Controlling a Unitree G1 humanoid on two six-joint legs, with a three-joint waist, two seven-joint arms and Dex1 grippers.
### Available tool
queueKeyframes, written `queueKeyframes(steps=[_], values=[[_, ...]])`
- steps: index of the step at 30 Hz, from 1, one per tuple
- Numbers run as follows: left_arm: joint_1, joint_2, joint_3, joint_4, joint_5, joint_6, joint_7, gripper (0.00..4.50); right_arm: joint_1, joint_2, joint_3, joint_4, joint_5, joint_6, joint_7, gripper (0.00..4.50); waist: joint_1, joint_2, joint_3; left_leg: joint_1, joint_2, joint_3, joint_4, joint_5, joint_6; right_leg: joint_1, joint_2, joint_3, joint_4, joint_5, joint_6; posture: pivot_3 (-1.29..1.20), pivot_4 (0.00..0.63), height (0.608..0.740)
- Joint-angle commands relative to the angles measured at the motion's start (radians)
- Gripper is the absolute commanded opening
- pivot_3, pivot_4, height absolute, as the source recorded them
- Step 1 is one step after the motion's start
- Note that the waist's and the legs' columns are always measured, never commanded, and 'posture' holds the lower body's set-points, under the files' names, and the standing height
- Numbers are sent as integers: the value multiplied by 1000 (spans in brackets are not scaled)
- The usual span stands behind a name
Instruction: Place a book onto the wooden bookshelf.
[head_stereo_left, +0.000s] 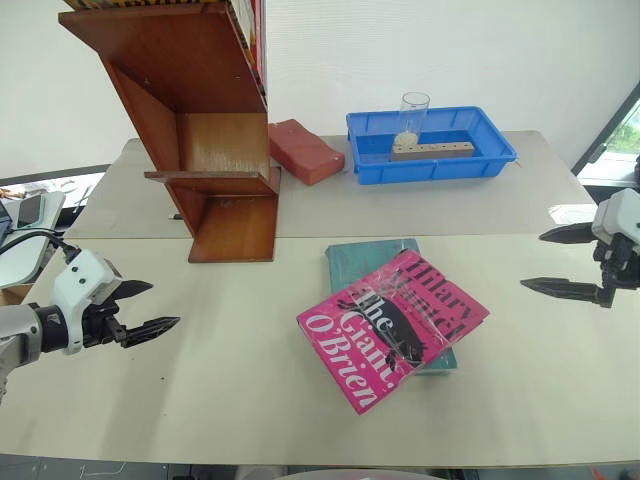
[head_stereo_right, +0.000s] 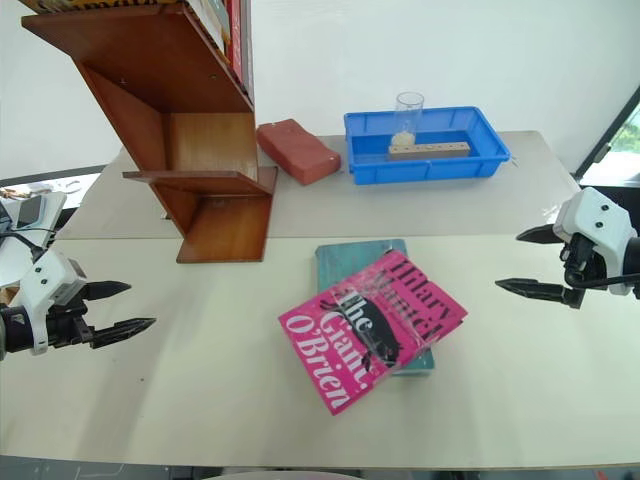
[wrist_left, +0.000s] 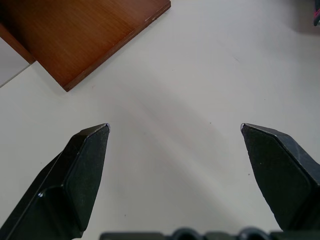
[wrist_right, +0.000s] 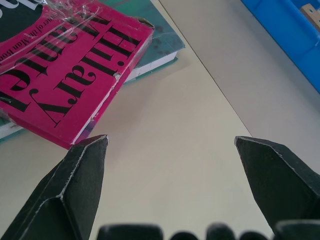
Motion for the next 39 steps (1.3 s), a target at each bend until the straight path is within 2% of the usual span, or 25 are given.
queueKeyframes(steps=[1, 10, 19, 22, 24, 28, 32, 33, 37, 39], values=[[4, -3, 33, -2, 10, -26, -7, 4500, -42, -3, -4, -3, -4, -23, -9, 4478, -1, 0, 0, 0, 0, 0, 0, 0, 0, 0, 0, 0, 0, 0, 0, 0, 150, 649], [-10, -4, 37, 56, 9, -55, -49, 4500, -74, 27, 28, 1, -31, -16, -47, 4478, 2, 0, 0, 1, 0, 1, -1, 0, 0, 0, 0, 0, 0, 0, -1, 0, 150, 649], [-109, -7, -56, 71, 8, -53, -83, 4500, -19, 44, -30, -72, 20, 37, -51, 4478, 8, 0, 0, 1, 0, 1, -1, 0, 0, 0, 0, 0, 0, 0, 0, 0, 150, 649], [-169, -24, -116, 53, -12, -27, -89, 4500, 18, 43, -57, -114, 36, 74, -62, 3639, 10, 0, 0, 1, 0, 1, 0, 0, 0, 1, 0, 0, 0, 0, 0, 0, 150, 649], [-231, -54, -211, 48, 0, -18, -98, 4500, 76, 39, -91, -165, 44, 102, -55, 2941, 13, 0, 0, 0, 0, 1, 0, 0, 0, 1, 0, 0, 0, 0, 0, 0, 150, 649], [-401, -147, -397, 75, 18, 17, -132, 4500, 274, 45, -171, -342, 42, 133, -24, 1538, 32, 0, 0, -1, 0, 0, 2, 0, 0, 2, 0, -1, 0, 1, 1, 0, 150, 649], [-541, -227, -478, 127, -21, 98, -159, 4500, 463, 72, -213, -476, -14, 106, -25, 173, 26, -3, -1, -3, 0, -1, 4, 0, 0, 5, 1, 0, 0, 0, 4, 0, 150, 649], [-567, -242, -489, 143, -34, 125, -169, 4500, 486, 84, -211, -493, -21, 105, -38, 40, 22, -3, -1, -3, 0, -1, 4, 0, 0, 7, 2, 0, 0, 1, 4, 0, 150, 649], [-652, -308, -501, 217, -90, 245, -180, 4500, 520, 118, -165, -522, -66, 84, -83, 40, 9, -3, -1, 0, -1, -2, 4, 0, 0, 13, 2, 0, -4, 1, 5, 0, 150, 649], [-682, -350, -500, 249, -147, 351, -179, 4500, 495, 143, -100, -517, -85, 77, -121, 40, 5, -3, -1, 2, 0, -4, 4, -1, 2, 16, 2, -1, -7, 1, 5, 0, 150, 649]])
